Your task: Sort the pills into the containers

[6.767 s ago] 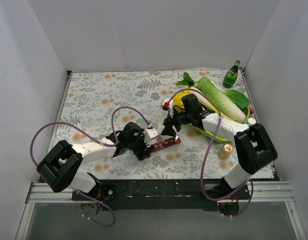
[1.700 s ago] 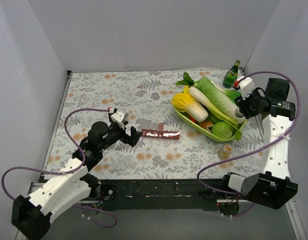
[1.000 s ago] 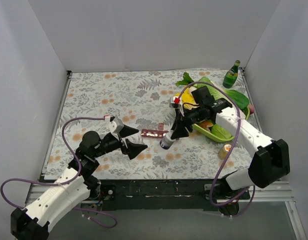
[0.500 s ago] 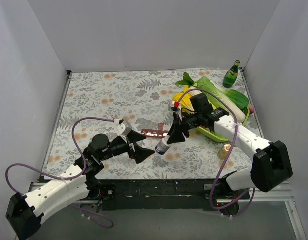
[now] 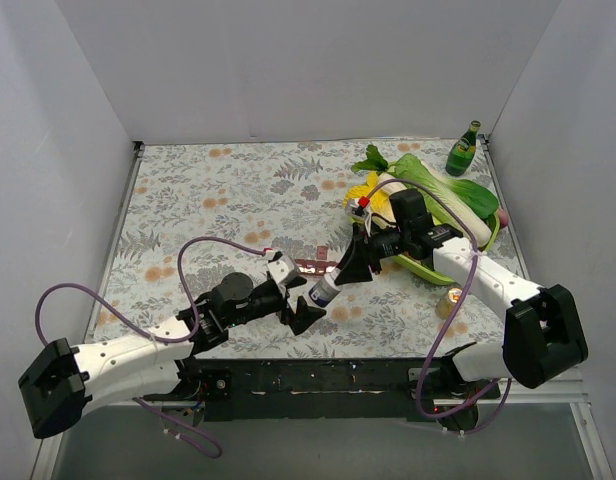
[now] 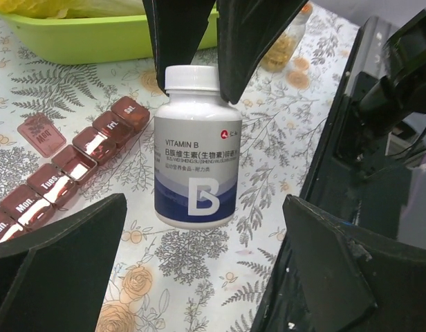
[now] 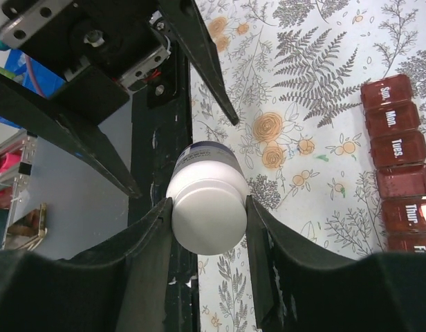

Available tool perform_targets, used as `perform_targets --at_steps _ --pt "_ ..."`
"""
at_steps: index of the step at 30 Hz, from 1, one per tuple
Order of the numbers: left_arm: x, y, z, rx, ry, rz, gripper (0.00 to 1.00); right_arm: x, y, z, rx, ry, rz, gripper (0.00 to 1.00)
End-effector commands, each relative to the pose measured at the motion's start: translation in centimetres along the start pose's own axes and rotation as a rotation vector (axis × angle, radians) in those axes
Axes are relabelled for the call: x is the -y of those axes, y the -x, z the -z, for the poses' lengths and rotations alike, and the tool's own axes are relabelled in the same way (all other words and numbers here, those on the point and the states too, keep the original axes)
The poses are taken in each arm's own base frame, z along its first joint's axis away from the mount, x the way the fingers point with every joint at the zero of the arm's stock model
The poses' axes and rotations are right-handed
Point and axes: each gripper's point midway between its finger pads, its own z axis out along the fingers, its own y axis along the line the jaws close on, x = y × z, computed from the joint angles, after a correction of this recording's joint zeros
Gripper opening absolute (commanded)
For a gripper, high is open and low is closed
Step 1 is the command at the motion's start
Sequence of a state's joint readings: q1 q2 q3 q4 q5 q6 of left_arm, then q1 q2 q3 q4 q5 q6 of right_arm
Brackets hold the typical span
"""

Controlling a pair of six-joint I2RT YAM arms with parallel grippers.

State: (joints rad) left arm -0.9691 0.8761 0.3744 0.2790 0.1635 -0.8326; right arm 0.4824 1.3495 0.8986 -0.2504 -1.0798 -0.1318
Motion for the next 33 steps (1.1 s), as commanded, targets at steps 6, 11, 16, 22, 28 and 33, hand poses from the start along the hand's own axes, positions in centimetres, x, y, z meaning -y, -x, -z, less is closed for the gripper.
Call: perform_targets --at_steps 6,11,16,22,28,33 --pt "0.2 3.1 -2.8 0.090 -0.008 -0.143 0.94 -1.6 1.3 0.1 0.054 0.082 -0.001 0.11" --pt "-0.3 1.9 -3.9 0.037 0.018 -0.131 0.78 -1.8 1.4 0.1 0.063 0.097 -0.016 0.11" --pt "-0.1 2.1 -4.0 0.050 0.020 -0.121 0.54 -2.0 1.1 0.1 0.070 0.104 -0.028 0.10" --pt "-0.1 0.8 -4.3 -0.010 0.019 -0.103 0.44 -2.2 1.3 0.3 0.081 0.117 -0.047 0.10" --pt "0.1 0.2 -4.2 -0.038 0.003 -0.088 0.04 -2.4 1.0 0.3 0.097 0.126 -0.051 0.09" --pt "-0.1 0.2 -4.1 -0.031 0.024 -0.065 0.53 -2.5 1.1 0.4 0.104 0.121 -0.051 0.08"
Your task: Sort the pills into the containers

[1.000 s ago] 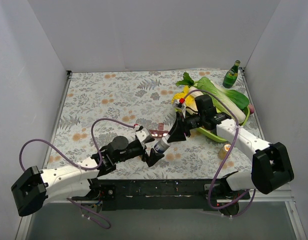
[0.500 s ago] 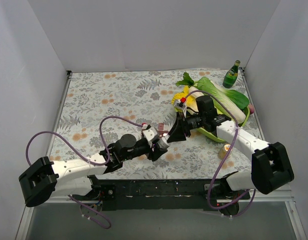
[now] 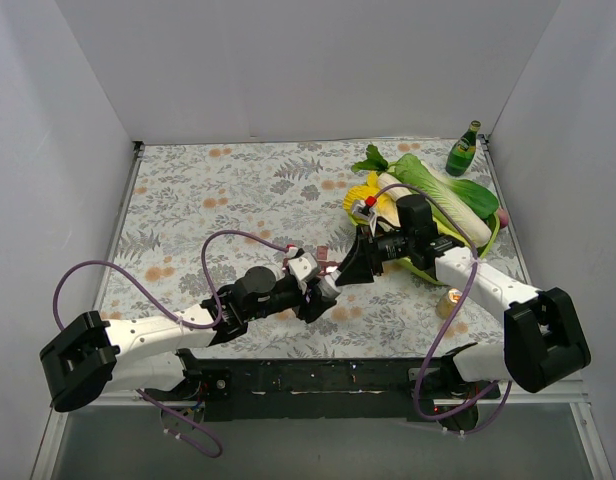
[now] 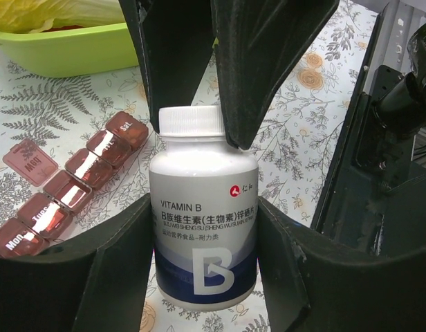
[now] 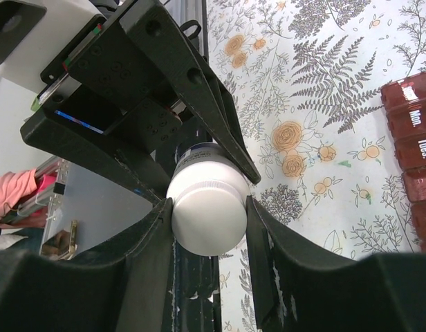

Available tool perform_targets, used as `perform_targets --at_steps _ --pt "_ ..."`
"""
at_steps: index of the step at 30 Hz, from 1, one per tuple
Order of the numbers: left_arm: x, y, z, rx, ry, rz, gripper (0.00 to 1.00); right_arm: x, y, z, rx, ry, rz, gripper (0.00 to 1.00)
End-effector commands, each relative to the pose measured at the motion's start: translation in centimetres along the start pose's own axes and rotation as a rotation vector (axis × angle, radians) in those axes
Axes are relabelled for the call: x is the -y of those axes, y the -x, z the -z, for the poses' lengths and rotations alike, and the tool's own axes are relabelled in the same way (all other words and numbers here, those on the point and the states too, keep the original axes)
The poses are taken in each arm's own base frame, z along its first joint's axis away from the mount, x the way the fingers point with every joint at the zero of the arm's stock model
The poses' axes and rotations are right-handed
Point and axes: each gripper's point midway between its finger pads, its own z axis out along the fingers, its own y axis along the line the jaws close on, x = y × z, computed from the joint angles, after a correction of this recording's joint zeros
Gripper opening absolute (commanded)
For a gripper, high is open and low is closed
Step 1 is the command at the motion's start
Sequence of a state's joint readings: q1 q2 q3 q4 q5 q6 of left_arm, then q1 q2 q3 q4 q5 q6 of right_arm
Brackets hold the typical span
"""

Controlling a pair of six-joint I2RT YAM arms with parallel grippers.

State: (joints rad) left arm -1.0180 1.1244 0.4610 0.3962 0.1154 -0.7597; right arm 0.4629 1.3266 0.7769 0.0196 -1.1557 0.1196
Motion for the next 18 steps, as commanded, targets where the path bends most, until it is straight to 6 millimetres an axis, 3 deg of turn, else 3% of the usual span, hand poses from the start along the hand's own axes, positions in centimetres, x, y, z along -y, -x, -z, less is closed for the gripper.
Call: perform_targets --at_steps 1,2,5,11,14,15,17,18 --pt "-0.2 1.2 -0.1 0.022 0.022 0.013 0.55 -1.9 1.0 0.3 0.022 0.065 0.039 0.08" --pt "-0.2 1.2 -0.1 0.022 0.025 0.014 0.61 -2.0 1.1 0.2 0.023 0.068 0.038 0.08" --pt "-0.2 1.3 -0.1 0.027 0.026 0.015 0.65 -1.9 1.1 0.2 0.026 0.072 0.027 0.07" --pt "0.0 1.4 -0.1 0.036 0.015 0.020 0.65 -1.8 1.0 0.3 0.031 0.076 0.006 0.07" --pt "0.4 1.7 0.0 0.047 -0.008 0.030 0.46 -1.8 0.8 0.3 0.033 0.076 0.004 0.06" --pt "0.6 1.7 0.0 0.046 -0.016 0.033 0.33 -1.8 0.7 0.3 0.033 0.075 0.004 0.07" --pt "0.7 1.9 0.0 0.051 -0.023 0.040 0.22 -1.8 0.6 0.3 0.033 0.074 0.004 0.06" --pt "0.9 1.9 0.0 0.052 -0.033 0.039 0.02 -1.7 0.5 0.3 0.033 0.074 0.002 0.06"
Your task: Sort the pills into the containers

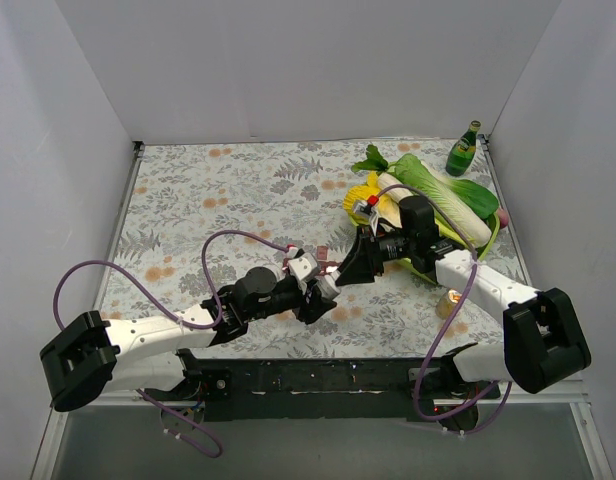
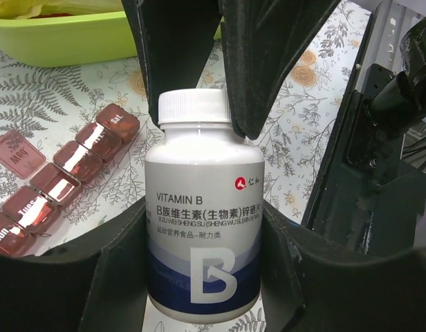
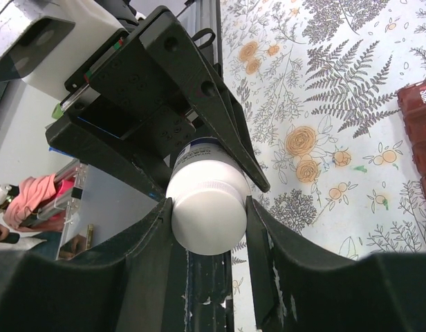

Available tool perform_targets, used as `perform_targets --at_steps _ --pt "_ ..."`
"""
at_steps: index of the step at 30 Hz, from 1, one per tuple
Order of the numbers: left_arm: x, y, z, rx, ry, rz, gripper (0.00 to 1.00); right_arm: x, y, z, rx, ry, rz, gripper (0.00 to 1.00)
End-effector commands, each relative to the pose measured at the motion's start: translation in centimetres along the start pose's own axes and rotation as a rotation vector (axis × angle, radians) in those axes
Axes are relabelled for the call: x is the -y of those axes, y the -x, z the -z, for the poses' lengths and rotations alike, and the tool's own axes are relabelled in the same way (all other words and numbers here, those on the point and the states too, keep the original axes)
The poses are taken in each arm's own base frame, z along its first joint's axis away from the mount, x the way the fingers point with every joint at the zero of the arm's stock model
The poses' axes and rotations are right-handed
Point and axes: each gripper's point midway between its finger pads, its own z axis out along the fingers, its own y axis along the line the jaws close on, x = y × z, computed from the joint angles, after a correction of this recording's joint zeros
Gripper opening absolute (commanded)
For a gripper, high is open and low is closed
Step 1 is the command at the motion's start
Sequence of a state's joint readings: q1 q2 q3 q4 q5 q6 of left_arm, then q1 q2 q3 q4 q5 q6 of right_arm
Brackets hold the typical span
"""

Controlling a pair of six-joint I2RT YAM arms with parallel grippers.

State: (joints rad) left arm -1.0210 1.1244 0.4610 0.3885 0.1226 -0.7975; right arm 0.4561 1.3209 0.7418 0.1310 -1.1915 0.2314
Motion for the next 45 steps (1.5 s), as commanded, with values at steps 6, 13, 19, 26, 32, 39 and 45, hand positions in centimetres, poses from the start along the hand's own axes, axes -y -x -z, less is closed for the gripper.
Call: perform_targets --at_steps 6,13,19,26,32,39,45 --pt "1.4 1.8 0.8 0.060 -0.068 -0.020 0.00 -1.9 -0.2 0.4 -0.010 0.090 0.103 0.06" --pt "3.5 -0.2 2.3 0.015 -0.226 -0.115 0.00 -3.9 -1.1 -0.3 -0.111 0.222 0.656 0.06" --pt "4.0 -1.2 2.5 -0.019 -0.263 -0.100 0.00 -3.3 -0.8 -0.8 -0.186 0.165 0.887 0.06" --pt "3.8 -1.8 2.3 -0.031 -0.254 -0.082 0.00 -2.6 -1.3 -0.6 -0.316 0.082 1.027 0.06" --pt "4.2 -2.2 1.8 -0.056 -0.286 -0.072 0.00 -2.3 -0.6 -0.5 -0.406 0.043 1.131 0.06" --pt "3.6 -1.7 1.9 -0.017 -0.249 -0.085 0.00 -2.8 0.6 -1.2 -0.367 0.011 1.021 0.49" --pt "3.0 -0.6 2.9 0.021 -0.198 -0.106 0.00 -5.1 3.0 -1.0 -0.163 0.017 0.542 0.84"
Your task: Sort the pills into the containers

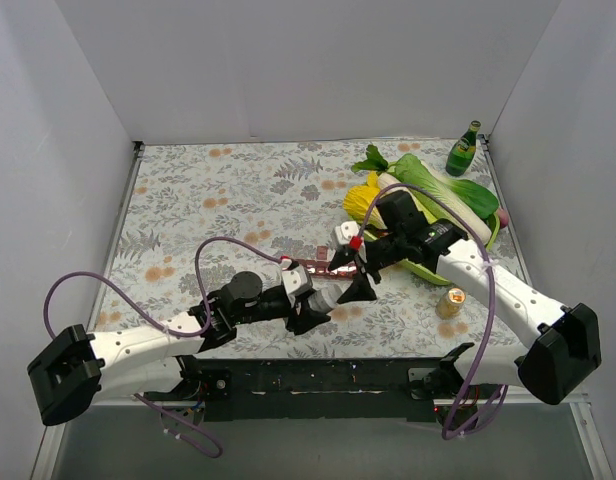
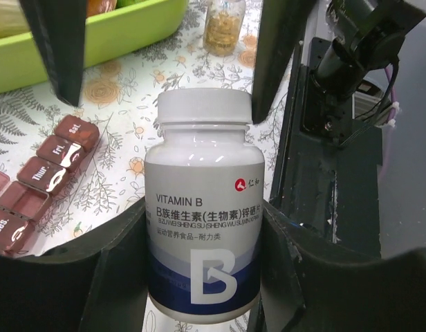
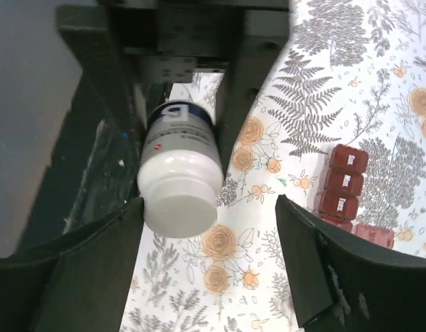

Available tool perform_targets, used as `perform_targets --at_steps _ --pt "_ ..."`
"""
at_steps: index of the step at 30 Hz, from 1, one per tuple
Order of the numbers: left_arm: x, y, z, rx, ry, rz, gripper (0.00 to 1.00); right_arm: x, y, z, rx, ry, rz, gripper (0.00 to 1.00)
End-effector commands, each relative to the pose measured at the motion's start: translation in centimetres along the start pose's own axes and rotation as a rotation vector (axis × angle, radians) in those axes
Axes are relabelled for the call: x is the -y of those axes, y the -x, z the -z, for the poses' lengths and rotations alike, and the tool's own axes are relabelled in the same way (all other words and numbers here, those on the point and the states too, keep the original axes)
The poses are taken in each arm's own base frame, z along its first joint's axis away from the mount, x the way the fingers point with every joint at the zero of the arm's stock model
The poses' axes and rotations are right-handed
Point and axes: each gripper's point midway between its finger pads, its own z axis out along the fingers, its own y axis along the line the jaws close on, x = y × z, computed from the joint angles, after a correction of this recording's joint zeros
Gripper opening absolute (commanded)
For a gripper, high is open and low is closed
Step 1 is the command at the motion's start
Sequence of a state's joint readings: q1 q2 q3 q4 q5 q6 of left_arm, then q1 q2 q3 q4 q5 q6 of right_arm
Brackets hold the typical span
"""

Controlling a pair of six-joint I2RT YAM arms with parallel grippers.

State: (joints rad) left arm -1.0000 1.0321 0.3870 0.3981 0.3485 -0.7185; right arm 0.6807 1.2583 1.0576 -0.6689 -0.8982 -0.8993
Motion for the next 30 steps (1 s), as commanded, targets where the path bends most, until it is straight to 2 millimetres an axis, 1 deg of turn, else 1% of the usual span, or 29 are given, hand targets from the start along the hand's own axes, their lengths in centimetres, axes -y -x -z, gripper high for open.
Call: perform_targets --at_steps 1,2,3,5,7,9,11,16,19,21,22,23,25,26,28,29,30 --pt "0.1 0.6 0.9 0.019 0.014 -0.028 0.00 1.1 4.6 1.6 0.201 0.011 -0.316 0.84" --pt "0.0 0.4 1.0 0.017 0.020 -0.025 0.00 1.2 4.5 1.5 0.203 0.018 -0.372 0.84" --pt "-0.1 0.4 1.0 0.018 0.030 -0.023 0.00 0.9 4.4 1.3 0.203 0.026 -0.477 0.84" --pt "-0.3 0.5 1.0 0.026 0.043 -0.016 0.00 1.4 4.1 1.0 0.203 -0.004 -0.588 0.84" --pt "-0.6 0.5 1.0 0.031 0.064 -0.009 0.00 0.7 3.6 0.8 0.199 0.019 -0.674 0.82" --pt "-0.9 0.8 1.0 0.042 0.080 -0.002 0.00 0.4 3.3 0.6 0.196 0.021 -0.702 0.82" --pt "-1.3 1.1 1.0 0.056 0.103 0.000 0.00 0.6 2.9 0.4 0.190 0.001 -0.719 0.81" --pt "-2.0 1.8 1.0 0.075 0.143 -0.004 0.00 -0.2 1.8 -0.4 0.168 0.014 -0.746 0.80" --pt "-2.0 2.1 1.0 0.089 0.143 -0.006 0.00 0.0 1.5 -0.7 0.160 0.004 -0.773 0.79" --pt "-2.0 2.1 0.9 0.089 0.143 -0.004 0.00 0.3 1.6 -0.8 0.163 -0.004 -0.776 0.75" --pt "-2.0 2.2 0.9 0.089 0.141 -0.004 0.00 0.5 1.6 -0.8 0.165 -0.004 -0.782 0.71" --pt "-2.0 2.2 0.9 0.087 0.141 -0.002 0.00 0.5 1.9 -0.8 0.171 0.003 -0.777 0.62" --pt "-2.0 2.0 0.8 0.081 0.142 -0.001 0.00 0.7 2.2 -0.8 0.178 0.011 -0.773 0.49" --pt "-2.0 1.8 0.9 0.075 0.141 -0.001 0.00 0.6 2.3 -0.8 0.182 0.017 -0.768 0.34" --pt "-2.0 1.7 0.9 0.073 0.142 -0.008 0.00 0.3 2.6 -0.7 0.190 0.042 -0.748 0.25" --pt "-1.9 1.7 1.0 0.071 0.137 -0.012 0.00 -0.2 2.9 -0.7 0.200 0.077 -0.731 0.19" --pt "-1.7 1.6 1.0 0.066 0.124 -0.019 0.00 -0.5 3.4 -0.5 0.209 0.100 -0.685 0.17"
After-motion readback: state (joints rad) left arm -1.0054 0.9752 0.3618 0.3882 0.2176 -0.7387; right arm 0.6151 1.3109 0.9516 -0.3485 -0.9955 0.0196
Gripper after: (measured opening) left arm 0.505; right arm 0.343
